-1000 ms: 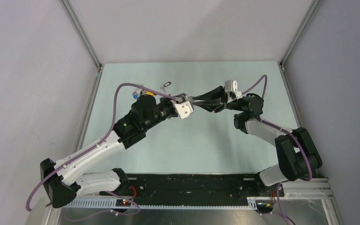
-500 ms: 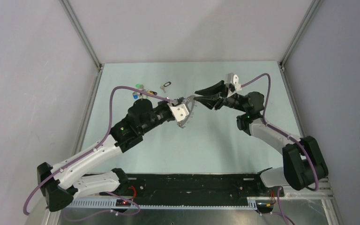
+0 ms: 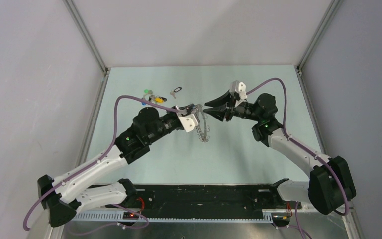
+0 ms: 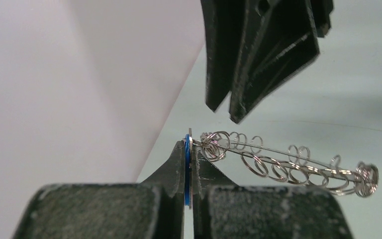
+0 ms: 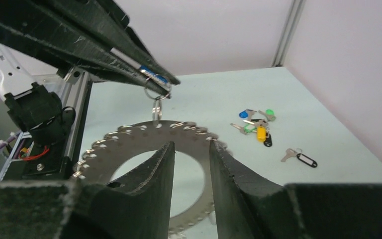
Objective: Remove the keys from the keyring
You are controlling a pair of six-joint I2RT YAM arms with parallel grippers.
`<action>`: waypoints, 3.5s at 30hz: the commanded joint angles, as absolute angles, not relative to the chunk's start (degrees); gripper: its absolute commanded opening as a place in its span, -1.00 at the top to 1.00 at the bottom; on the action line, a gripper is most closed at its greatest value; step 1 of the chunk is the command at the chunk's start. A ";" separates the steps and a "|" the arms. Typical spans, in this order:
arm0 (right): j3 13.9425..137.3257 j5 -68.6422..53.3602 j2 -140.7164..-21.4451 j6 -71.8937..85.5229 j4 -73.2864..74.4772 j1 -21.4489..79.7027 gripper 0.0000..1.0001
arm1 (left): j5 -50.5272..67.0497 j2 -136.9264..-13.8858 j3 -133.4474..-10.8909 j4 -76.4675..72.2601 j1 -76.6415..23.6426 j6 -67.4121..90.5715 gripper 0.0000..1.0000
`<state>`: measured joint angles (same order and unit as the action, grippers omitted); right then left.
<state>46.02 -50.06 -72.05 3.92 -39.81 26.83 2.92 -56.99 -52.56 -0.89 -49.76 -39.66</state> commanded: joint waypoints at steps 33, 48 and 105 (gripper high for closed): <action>47.97 -42.53 -74.63 -2.69 -44.53 35.04 0.52 | 3.52 -56.13 -52.10 -5.62 -49.95 -44.09 1.00; 47.94 -42.59 -74.48 -1.62 -45.90 35.37 1.00 | 3.21 -56.30 -52.03 -5.62 -49.92 -44.34 0.99; 47.33 -39.26 -62.70 -21.51 -26.16 34.76 0.45 | 1.31 -57.01 -51.77 -5.62 -50.02 -45.43 1.00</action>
